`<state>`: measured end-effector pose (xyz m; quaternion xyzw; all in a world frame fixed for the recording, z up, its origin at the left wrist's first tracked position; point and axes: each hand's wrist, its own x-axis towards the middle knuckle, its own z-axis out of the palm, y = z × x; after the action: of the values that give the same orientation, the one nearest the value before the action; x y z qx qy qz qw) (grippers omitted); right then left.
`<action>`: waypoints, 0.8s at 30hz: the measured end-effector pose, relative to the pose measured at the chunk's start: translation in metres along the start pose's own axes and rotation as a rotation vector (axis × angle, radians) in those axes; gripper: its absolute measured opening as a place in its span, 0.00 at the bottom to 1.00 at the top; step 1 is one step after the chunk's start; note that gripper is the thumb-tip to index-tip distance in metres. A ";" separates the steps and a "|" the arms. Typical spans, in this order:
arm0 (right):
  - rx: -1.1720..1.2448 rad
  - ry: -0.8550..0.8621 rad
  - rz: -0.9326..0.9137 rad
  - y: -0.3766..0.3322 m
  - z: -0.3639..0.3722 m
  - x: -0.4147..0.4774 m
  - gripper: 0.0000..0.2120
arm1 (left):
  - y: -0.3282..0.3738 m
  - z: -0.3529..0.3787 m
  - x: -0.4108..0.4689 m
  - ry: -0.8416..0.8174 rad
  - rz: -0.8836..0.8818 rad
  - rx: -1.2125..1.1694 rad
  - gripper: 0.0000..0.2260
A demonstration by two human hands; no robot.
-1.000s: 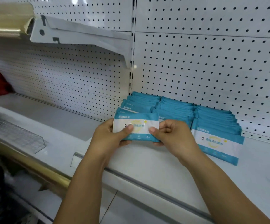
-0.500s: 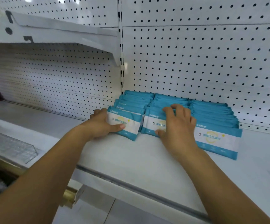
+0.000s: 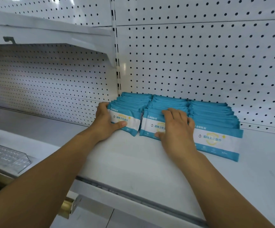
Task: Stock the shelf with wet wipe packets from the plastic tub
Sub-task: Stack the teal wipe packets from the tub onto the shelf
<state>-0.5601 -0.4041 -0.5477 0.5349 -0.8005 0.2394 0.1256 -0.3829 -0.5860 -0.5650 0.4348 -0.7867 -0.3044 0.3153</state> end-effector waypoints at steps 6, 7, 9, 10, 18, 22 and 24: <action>0.008 -0.015 0.011 0.003 -0.005 -0.003 0.36 | -0.008 -0.003 -0.001 -0.040 -0.032 -0.056 0.53; 0.014 -0.019 0.017 0.003 -0.006 -0.003 0.37 | -0.008 -0.005 -0.003 -0.047 -0.046 -0.046 0.55; 0.019 -0.024 0.026 0.004 -0.009 -0.005 0.39 | -0.007 -0.008 -0.008 -0.047 -0.066 -0.018 0.57; 0.021 -0.026 0.026 0.004 -0.011 -0.005 0.40 | -0.005 -0.009 -0.011 -0.040 -0.068 -0.005 0.57; 0.186 -0.002 0.018 0.020 -0.037 -0.026 0.33 | 0.024 -0.011 -0.053 0.197 0.038 0.210 0.40; 0.227 0.034 0.089 0.046 -0.070 -0.043 0.31 | 0.052 -0.003 -0.074 0.194 0.218 0.253 0.33; 0.229 0.028 0.129 0.059 -0.086 -0.052 0.32 | 0.068 0.006 -0.083 0.172 0.278 0.245 0.30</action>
<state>-0.5983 -0.2996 -0.5125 0.4898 -0.7988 0.3442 0.0592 -0.3857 -0.4818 -0.5366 0.3815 -0.8405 -0.1214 0.3650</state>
